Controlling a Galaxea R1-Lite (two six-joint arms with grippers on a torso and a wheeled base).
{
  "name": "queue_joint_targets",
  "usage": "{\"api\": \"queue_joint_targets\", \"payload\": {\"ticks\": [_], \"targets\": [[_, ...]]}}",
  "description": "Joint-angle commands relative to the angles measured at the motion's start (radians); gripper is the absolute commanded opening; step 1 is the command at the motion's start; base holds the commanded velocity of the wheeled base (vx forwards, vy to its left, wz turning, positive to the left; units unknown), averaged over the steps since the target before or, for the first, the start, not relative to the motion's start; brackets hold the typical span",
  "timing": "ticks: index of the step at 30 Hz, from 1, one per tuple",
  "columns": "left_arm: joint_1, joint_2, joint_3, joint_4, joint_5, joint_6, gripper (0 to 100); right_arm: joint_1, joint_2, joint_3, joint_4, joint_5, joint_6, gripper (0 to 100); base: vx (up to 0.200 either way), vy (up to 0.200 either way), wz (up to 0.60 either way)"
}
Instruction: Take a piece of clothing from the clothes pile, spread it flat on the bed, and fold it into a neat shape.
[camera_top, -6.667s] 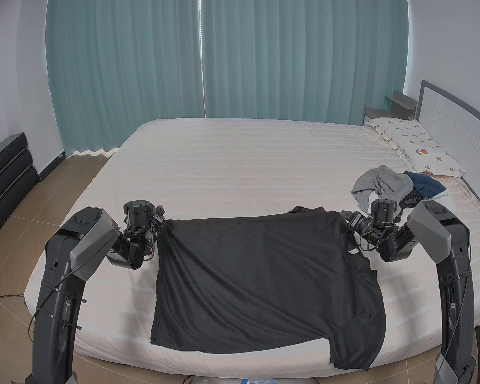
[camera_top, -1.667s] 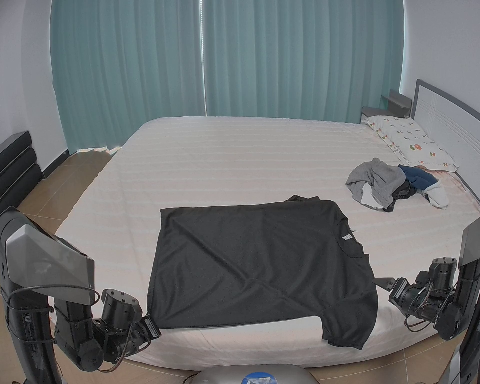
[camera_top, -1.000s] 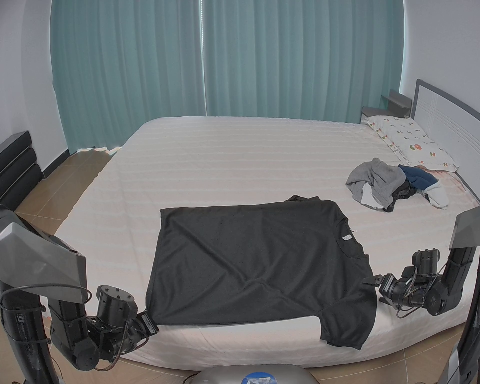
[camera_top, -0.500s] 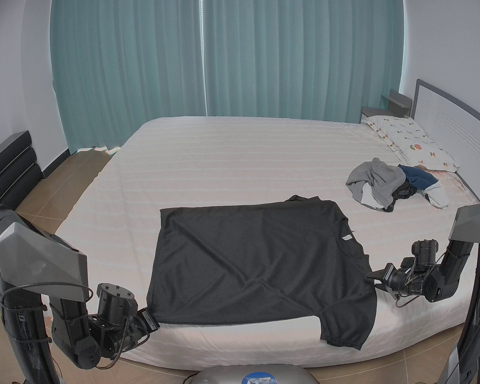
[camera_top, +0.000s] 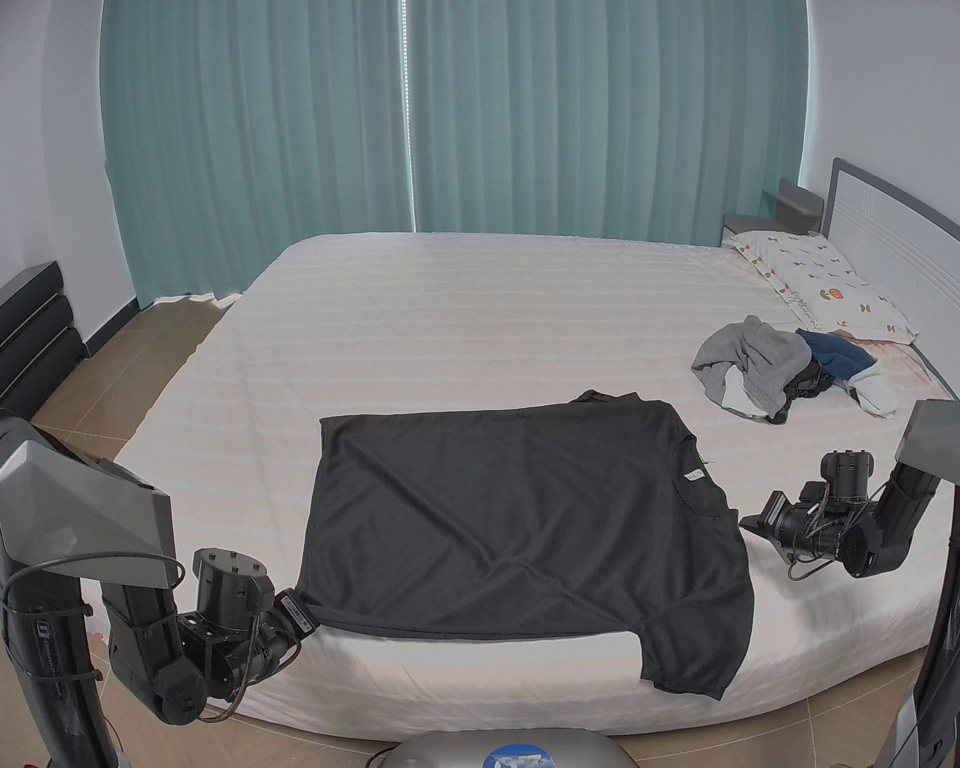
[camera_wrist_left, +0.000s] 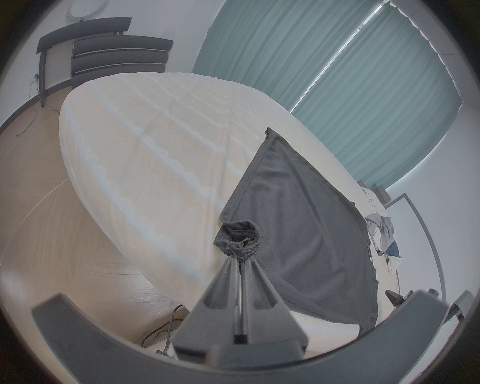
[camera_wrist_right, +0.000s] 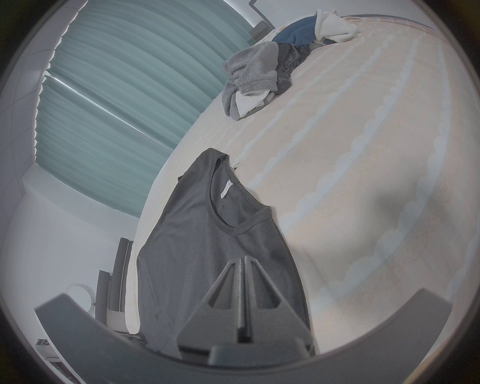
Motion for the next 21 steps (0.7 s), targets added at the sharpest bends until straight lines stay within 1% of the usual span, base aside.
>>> {"api": "queue_joint_targets", "payload": {"ticks": [1,3,4,7,9,10,12,21], "targets": [[0.009,0.003,-0.009,0.000,0.001,0.000,0,0.002,0.001,0.001,0.000,0.001,-0.001,0,0.000,0.000,0.00],[0.009,0.005,-0.009,0.000,-0.001,-0.001,0,-0.002,0.001,0.015,0.002,0.001,-0.006,0,0.000,0.000,0.00],[0.009,0.003,-0.009,0.000,-0.001,-0.001,0,-0.005,0.001,0.024,0.002,0.002,-0.010,100,0.000,0.000,0.00],[0.009,0.005,-0.009,0.000,-0.002,0.000,0,-0.007,0.000,0.049,0.002,0.004,-0.030,100,0.000,0.000,0.00],[0.009,0.005,-0.009,0.000,-0.002,-0.001,0,-0.007,-0.002,0.066,0.000,0.005,-0.062,100,0.000,0.000,0.00],[0.007,0.008,-0.007,0.000,-0.002,0.000,0,-0.007,0.004,0.078,-0.008,0.005,-0.095,100,0.000,0.000,0.00],[0.007,0.016,-0.007,0.000,-0.002,0.000,0,-0.004,0.017,0.084,-0.011,0.007,-0.119,100,0.000,0.000,0.00],[0.005,0.031,-0.009,-0.002,-0.002,0.000,0,0.016,0.052,0.066,-0.017,0.010,-0.125,100,0.000,0.000,0.00]]}}
